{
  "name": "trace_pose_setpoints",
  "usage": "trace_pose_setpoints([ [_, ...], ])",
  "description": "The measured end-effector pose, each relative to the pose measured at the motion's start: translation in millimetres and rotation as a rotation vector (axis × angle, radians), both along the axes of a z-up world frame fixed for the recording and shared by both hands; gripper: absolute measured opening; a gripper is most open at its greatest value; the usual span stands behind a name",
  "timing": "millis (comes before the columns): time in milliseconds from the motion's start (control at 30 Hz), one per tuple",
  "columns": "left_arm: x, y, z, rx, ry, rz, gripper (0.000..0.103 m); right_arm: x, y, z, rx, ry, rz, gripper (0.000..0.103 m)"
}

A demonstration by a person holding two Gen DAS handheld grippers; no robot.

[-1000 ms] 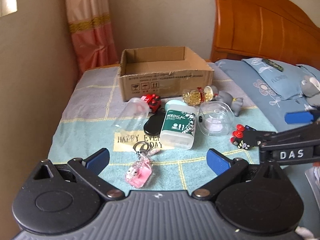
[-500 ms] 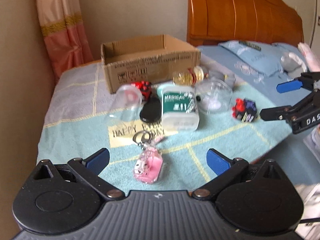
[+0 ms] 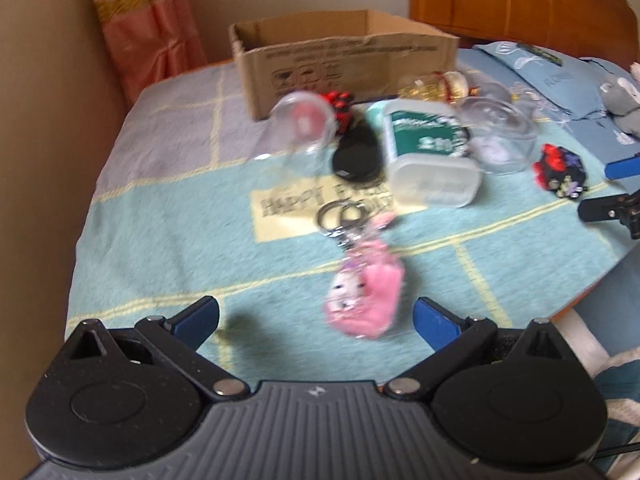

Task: Organize rigid objects
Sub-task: 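Move the left tool to the pink bottle keychain while the right tool approaches the black cube toy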

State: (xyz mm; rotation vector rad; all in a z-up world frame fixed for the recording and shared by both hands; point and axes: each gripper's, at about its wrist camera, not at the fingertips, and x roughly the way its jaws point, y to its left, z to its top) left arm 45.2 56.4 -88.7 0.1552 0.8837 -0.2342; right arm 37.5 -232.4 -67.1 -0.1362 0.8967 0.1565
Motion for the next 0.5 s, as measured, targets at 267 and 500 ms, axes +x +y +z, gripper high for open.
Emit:
trace_pose_setpoints([
  [267,9.0,29.0,0.9,0.009,0.004,0.062,0.102,13.2,1.4,-9.6,0.03,0.029,0.033,0.103],
  [500,26.4,42.8,2.9,0.079,-0.037,0.18,0.102,9.9,-1.4,-13.4,0.048,-0.03,0.1,0.103],
])
